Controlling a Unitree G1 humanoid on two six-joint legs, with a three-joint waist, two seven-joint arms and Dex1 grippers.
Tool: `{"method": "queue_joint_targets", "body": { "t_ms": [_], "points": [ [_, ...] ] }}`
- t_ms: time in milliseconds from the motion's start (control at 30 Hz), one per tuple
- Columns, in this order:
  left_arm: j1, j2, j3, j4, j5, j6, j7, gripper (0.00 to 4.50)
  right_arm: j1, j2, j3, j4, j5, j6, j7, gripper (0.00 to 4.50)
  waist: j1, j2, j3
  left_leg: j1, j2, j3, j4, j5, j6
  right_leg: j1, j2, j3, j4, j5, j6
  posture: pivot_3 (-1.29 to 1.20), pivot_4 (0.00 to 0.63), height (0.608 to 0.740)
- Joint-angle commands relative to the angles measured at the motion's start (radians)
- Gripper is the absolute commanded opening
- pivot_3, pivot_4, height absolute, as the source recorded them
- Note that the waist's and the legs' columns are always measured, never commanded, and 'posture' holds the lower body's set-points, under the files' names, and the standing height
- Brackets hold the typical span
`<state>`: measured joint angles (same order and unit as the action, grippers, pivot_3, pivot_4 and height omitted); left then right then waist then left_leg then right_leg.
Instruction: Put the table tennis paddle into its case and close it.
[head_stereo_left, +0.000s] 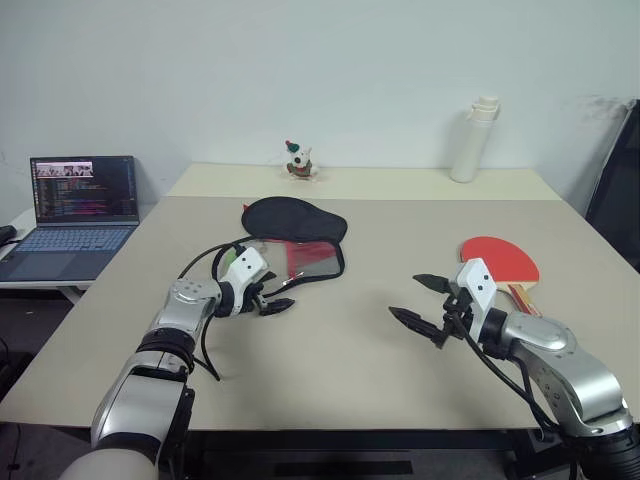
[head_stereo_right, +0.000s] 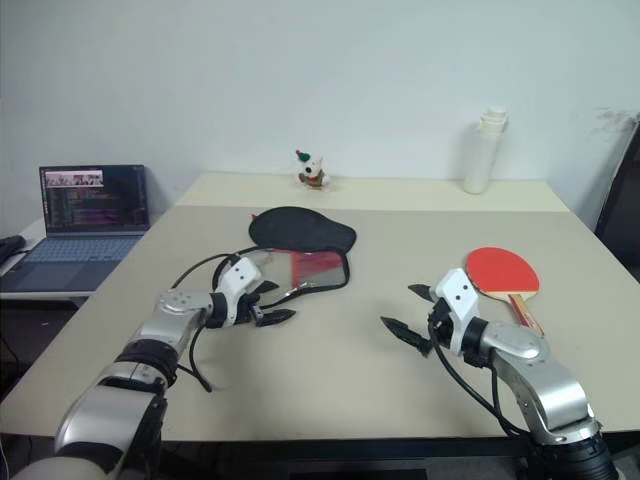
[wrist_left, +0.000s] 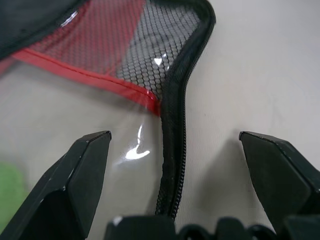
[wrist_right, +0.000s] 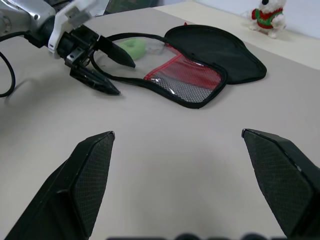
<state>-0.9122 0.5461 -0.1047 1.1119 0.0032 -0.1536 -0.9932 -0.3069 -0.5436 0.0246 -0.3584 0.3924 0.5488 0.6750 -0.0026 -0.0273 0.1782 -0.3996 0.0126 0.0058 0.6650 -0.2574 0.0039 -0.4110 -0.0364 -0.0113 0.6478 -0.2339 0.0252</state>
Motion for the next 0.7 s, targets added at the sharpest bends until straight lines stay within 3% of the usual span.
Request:
{"method": "queue_joint_targets", "body": {
  "t_ms": [33, 133, 500, 700],
  "points": [
    [-0.032, 0.003, 0.009, 0.041, 0.02, -0.029, -0.002, 4.5, -0.016, 0.004, -0.011, -0.033, -0.002, -0.028, -0.003, 4.48, 0.0, 0.0, 0.0, 0.0, 0.0, 0.0, 0.0, 0.0, 0.0, 0.0, 0.0, 0.0, 0.0, 0.0, 0.0, 0.0, 0.15, 0.74],
    [-0.03, 0.001, 0.011, 0.06, 0.026, -0.037, -0.005, 3.87, -0.013, 0.005, -0.014, -0.036, -0.004, -0.029, -0.004, 4.5, 0.0, 0.0, 0.0, 0.0, 0.0, 0.0, 0.0, 0.0, 0.0, 0.0, 0.0, 0.0, 0.0, 0.0, 0.0, 0.0, 0.15, 0.74],
    [-0.007, 0.015, 0.031, 0.071, 0.027, -0.052, -0.011, 0.01, -0.024, 0.001, -0.039, -0.017, -0.005, -0.032, -0.007, 4.5, -0.001, 0.0, 0.0, 0.001, 0.0, 0.0, 0.001, 0.0, 0.0, 0.0, 0.001, 0.0, 0.002, 0.0, 0.0, 0.0, 0.15, 0.74],
    [-0.009, 0.004, 0.029, 0.052, 0.03, -0.085, -0.049, 0.01, -0.03, -0.006, -0.057, -0.015, 0.001, -0.025, -0.009, 4.5, -0.001, 0.0, 0.0, 0.001, 0.001, 0.0, 0.0, 0.0, 0.0, 0.0, 0.001, 0.0, 0.002, 0.0, 0.0, 0.0, 0.15, 0.74]
  ]
}}
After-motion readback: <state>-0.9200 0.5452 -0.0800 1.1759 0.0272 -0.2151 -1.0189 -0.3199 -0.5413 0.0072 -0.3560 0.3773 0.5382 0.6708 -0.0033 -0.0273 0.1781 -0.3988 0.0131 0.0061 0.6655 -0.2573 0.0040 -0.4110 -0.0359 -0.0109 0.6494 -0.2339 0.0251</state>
